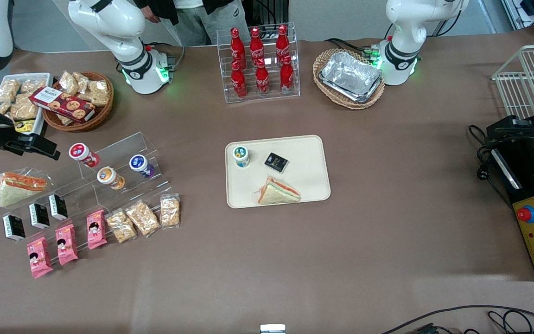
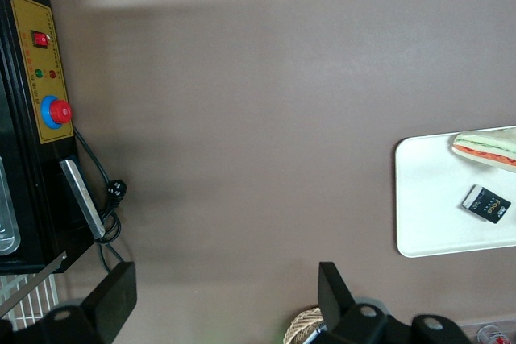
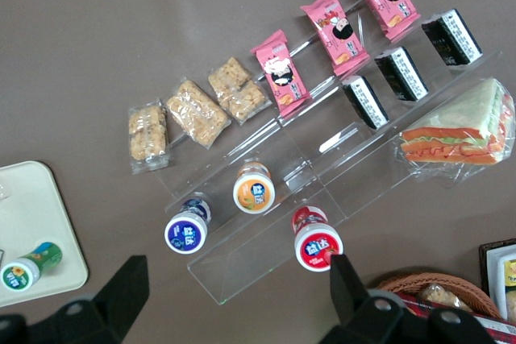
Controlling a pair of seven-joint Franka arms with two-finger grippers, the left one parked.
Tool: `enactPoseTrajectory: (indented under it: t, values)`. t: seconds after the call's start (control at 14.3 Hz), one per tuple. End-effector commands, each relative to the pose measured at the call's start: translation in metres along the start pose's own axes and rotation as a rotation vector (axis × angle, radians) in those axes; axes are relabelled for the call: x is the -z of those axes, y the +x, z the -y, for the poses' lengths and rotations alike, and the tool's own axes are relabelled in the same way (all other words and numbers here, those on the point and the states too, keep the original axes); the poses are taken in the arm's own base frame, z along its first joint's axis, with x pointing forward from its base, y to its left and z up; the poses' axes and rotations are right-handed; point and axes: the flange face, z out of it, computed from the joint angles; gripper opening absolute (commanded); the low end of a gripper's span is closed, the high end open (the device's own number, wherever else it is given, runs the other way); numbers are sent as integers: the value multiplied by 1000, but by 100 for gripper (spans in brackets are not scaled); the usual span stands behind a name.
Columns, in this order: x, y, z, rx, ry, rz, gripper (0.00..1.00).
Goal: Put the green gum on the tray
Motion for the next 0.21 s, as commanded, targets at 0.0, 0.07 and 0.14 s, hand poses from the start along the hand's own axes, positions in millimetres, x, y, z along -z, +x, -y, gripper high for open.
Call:
enactPoseTrajectory:
  t: [0.0, 0.07, 0.14]
  values:
    - [2, -5, -6, 8, 21, 24, 100]
    - [4, -6, -4, 12, 19, 21, 100]
    - [4, -7, -2, 18, 19, 23, 100]
